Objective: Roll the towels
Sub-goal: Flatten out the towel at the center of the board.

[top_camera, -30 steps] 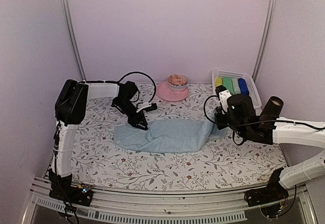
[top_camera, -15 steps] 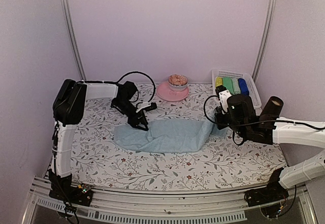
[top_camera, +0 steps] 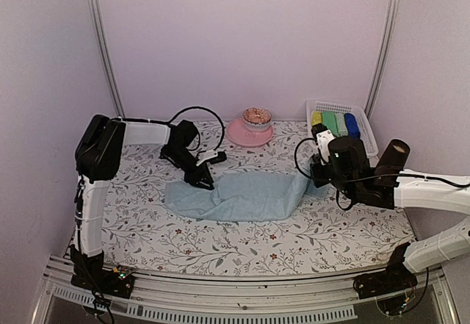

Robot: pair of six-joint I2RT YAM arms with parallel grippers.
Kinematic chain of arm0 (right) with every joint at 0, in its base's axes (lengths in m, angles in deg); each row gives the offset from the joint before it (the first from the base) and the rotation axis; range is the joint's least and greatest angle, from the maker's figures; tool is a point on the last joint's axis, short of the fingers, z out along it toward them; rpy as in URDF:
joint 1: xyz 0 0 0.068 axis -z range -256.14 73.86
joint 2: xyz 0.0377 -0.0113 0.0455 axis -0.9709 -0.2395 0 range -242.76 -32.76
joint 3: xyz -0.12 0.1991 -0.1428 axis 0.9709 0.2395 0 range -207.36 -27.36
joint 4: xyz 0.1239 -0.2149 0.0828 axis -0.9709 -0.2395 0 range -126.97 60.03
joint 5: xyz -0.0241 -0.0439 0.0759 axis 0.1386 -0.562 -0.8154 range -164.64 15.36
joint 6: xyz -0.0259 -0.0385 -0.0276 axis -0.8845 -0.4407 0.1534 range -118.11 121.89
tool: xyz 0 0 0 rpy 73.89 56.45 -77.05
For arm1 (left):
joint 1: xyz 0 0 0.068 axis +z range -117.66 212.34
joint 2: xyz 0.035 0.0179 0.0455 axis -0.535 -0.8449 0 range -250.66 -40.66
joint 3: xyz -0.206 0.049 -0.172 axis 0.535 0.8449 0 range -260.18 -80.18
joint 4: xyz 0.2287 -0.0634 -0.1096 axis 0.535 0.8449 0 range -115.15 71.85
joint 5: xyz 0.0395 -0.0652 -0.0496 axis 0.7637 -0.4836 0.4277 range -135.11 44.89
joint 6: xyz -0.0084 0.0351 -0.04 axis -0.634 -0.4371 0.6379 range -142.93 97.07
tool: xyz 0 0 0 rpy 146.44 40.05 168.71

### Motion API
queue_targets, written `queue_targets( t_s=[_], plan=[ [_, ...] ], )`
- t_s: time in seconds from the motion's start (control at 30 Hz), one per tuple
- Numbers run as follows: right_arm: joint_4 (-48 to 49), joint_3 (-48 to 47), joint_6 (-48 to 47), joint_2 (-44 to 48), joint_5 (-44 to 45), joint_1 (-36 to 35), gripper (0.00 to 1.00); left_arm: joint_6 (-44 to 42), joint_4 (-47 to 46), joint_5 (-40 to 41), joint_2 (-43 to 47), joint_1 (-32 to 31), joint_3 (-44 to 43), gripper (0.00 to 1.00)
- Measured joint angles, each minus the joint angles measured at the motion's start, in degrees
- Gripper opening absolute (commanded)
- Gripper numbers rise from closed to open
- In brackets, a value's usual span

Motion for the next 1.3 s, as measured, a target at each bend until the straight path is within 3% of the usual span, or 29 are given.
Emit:
queue_targets(
  t_s=[0.13,0.37,0.63,0.8,0.93,1.07,1.1,1.23,1.3],
  plan=[
    [0.2,0.0,0.0,-0.4,0.0,0.0,0.02,0.0,-1.1,0.7,0.1,-0.6,0.5,0.08],
    [0.3,0.0,0.0,-0.7,0.0,0.0,0.02,0.7,-2.7,2.0,2.6,-1.7,3.3,0.01],
    [0.3,0.0,0.0,-0.7,0.0,0.0,0.02,2.6,-8.9,3.8,20.4,-1.6,14.0,0.0],
    [0.3,0.0,0.0,-0.7,0.0,0.0,0.02,3.2,-15.8,7.0,30.6,-1.6,21.7,0.15],
    [0.3,0.0,0.0,-0.7,-0.1,0.0,0.02,3.5,-20.9,10.3,35.3,-1.8,30.0,0.16],
    [0.3,0.0,0.0,-0.7,-0.3,0.0,0.02,3.2,-26.3,14.6,37.9,-3.3,39.5,0.23],
    [0.3,0.0,0.0,-0.7,-0.3,0.0,0.02,3.0,-27.4,15.3,38.2,-3.9,41.4,0.27],
    [0.4,0.0,0.0,-0.7,-0.5,0.0,0.02,2.4,-31.5,18.2,40.1,-6.0,48.9,0.6],
    [0.4,0.0,0.0,-0.9,-0.7,0.0,0.02,2.4,-33.0,19.2,40.9,-6.3,50.1,0.69]
  ],
)
